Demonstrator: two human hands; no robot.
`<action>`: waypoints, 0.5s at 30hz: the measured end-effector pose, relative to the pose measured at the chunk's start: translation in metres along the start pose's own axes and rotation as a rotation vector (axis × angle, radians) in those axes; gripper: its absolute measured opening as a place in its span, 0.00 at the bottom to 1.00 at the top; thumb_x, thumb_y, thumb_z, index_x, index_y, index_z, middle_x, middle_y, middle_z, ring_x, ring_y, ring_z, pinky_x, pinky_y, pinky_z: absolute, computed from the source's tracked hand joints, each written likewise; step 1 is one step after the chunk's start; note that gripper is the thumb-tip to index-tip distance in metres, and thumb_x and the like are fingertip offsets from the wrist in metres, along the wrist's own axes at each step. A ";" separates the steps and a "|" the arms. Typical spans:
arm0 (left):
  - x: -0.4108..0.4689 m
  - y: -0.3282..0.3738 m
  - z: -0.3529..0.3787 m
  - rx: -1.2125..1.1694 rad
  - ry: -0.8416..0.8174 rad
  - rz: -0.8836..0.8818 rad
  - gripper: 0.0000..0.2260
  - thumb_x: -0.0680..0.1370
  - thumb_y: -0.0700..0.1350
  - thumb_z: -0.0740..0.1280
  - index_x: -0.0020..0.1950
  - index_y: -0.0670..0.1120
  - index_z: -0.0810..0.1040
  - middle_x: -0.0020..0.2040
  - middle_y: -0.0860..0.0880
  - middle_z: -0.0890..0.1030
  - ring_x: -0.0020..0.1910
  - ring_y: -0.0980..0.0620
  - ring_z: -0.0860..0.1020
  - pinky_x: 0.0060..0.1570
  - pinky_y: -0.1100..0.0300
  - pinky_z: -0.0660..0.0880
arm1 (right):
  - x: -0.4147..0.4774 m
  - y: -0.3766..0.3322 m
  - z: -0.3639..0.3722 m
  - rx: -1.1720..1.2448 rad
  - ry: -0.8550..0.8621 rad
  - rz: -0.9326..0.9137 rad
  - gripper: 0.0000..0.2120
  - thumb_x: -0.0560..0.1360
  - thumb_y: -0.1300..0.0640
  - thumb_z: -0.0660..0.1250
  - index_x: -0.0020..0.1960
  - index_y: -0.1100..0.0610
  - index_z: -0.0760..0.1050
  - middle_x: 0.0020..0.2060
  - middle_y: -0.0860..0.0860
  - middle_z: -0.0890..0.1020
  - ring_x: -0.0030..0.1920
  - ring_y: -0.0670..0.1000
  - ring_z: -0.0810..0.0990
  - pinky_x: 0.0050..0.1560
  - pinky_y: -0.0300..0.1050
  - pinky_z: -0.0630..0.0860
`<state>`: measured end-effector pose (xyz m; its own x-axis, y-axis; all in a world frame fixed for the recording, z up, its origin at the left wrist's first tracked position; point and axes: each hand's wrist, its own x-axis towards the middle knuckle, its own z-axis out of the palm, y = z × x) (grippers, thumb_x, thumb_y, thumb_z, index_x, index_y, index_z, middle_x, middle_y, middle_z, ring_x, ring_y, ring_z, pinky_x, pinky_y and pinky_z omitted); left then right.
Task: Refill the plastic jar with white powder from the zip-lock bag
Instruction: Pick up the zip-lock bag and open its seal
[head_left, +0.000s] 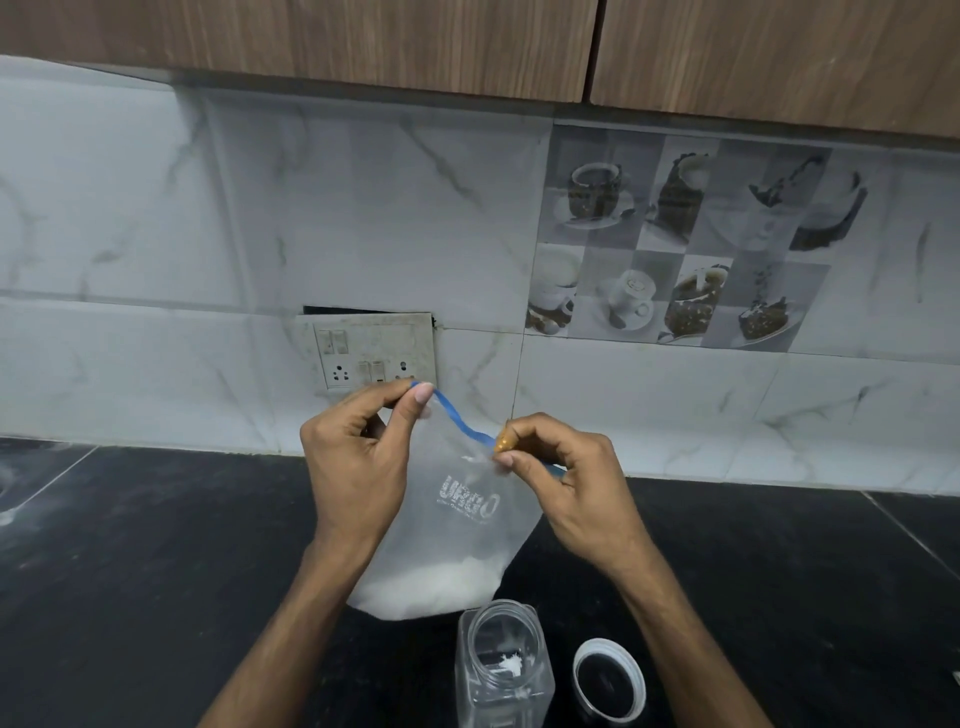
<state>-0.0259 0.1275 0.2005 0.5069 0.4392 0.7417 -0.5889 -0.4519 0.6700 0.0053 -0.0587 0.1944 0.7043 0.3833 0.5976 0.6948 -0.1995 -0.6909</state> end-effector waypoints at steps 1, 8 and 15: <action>0.000 -0.001 0.000 0.000 0.000 -0.004 0.02 0.75 0.52 0.70 0.43 0.59 0.82 0.40 0.56 0.84 0.22 0.45 0.72 0.24 0.48 0.72 | 0.000 0.000 -0.001 -0.009 -0.024 -0.003 0.02 0.74 0.62 0.72 0.45 0.57 0.81 0.40 0.47 0.85 0.43 0.47 0.84 0.48 0.40 0.79; 0.000 -0.004 -0.004 -0.018 0.044 0.005 0.03 0.76 0.51 0.70 0.44 0.56 0.83 0.38 0.56 0.84 0.24 0.58 0.71 0.26 0.47 0.75 | -0.006 0.016 -0.005 -0.064 -0.130 0.110 0.06 0.69 0.54 0.78 0.44 0.52 0.83 0.43 0.45 0.86 0.46 0.48 0.83 0.50 0.41 0.78; 0.006 -0.002 -0.012 -0.024 0.071 0.033 0.02 0.76 0.53 0.70 0.44 0.60 0.82 0.38 0.56 0.84 0.28 0.56 0.74 0.28 0.45 0.78 | -0.012 0.034 0.001 -0.092 -0.025 0.160 0.14 0.65 0.56 0.81 0.46 0.44 0.82 0.45 0.40 0.85 0.45 0.44 0.82 0.44 0.40 0.79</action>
<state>-0.0287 0.1404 0.2035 0.4418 0.4784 0.7589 -0.6198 -0.4488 0.6437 0.0199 -0.0694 0.1632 0.8040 0.3617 0.4719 0.5852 -0.3408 -0.7358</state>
